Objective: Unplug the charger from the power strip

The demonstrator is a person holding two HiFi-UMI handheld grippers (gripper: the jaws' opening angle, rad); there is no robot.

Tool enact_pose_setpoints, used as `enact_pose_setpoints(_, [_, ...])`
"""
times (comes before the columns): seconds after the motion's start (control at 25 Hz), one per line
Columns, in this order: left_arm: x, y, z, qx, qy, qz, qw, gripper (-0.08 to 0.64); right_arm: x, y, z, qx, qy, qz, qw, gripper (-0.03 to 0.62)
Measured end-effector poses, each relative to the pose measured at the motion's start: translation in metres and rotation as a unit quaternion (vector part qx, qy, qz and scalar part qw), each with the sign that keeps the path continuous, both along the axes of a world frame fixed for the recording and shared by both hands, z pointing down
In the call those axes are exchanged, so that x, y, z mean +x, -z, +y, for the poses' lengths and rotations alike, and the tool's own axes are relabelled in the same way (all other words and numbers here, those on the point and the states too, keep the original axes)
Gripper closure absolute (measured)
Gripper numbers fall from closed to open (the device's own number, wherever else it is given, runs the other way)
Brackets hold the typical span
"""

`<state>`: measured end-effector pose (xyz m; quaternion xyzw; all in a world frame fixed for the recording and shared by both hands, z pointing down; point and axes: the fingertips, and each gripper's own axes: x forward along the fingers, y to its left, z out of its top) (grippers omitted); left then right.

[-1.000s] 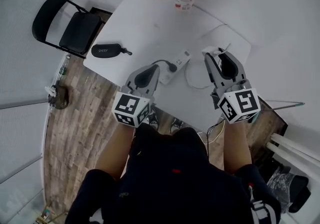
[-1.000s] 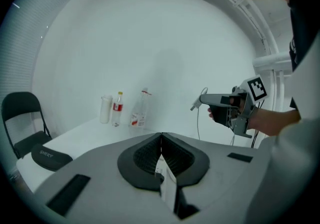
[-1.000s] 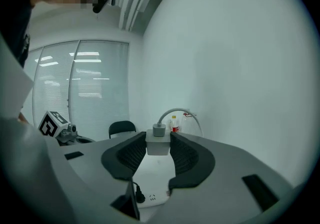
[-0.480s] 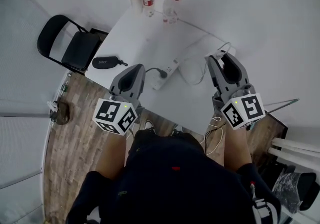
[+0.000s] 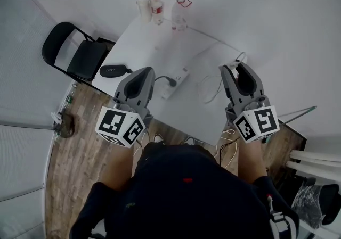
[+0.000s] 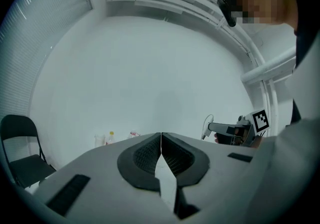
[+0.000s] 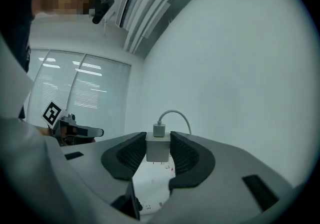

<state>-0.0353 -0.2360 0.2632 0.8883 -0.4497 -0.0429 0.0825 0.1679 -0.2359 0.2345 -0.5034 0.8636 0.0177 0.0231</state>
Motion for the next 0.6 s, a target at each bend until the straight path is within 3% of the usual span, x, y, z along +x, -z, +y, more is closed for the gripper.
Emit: enact_pose_setpoints(0.6, [0.0041,0.0014,-0.0026,0.011,-0.007,-0.015,0.9998,0.535,0.005,-0.0025,-0.0009,-0.004,-0.008,0.002,1.0,0.436])
